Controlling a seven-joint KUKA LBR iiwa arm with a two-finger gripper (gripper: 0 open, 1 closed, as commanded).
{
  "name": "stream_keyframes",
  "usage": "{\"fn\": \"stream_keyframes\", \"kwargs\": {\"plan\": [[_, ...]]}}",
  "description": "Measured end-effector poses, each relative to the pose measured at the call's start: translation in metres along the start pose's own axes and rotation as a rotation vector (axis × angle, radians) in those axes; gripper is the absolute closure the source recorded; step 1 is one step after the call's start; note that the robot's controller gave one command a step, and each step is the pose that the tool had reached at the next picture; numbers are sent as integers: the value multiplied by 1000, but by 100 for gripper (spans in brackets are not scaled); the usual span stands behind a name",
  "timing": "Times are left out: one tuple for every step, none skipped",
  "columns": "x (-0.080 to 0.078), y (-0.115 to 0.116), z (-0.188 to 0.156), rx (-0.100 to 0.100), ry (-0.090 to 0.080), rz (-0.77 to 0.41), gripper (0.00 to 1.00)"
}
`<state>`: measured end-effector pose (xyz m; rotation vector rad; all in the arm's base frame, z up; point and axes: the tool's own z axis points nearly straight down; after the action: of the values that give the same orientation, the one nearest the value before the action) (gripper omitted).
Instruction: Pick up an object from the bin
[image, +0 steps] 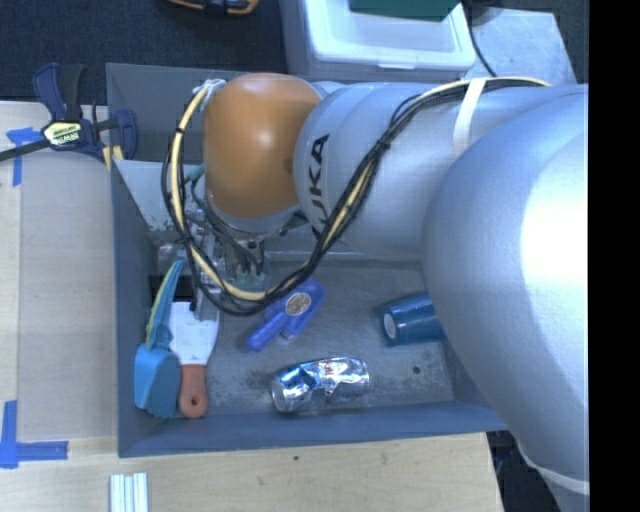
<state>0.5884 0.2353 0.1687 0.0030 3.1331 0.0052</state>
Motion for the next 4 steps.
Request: {"fn": "stream_keyframes", "kwargs": {"plan": [[-12,-13,43,3,6,-97,0],[-17,-15,16,-1,-2,178,0],[12,-75,82,0,5,-46,0],[10,-74,78,0,-2,-27,0]]}}
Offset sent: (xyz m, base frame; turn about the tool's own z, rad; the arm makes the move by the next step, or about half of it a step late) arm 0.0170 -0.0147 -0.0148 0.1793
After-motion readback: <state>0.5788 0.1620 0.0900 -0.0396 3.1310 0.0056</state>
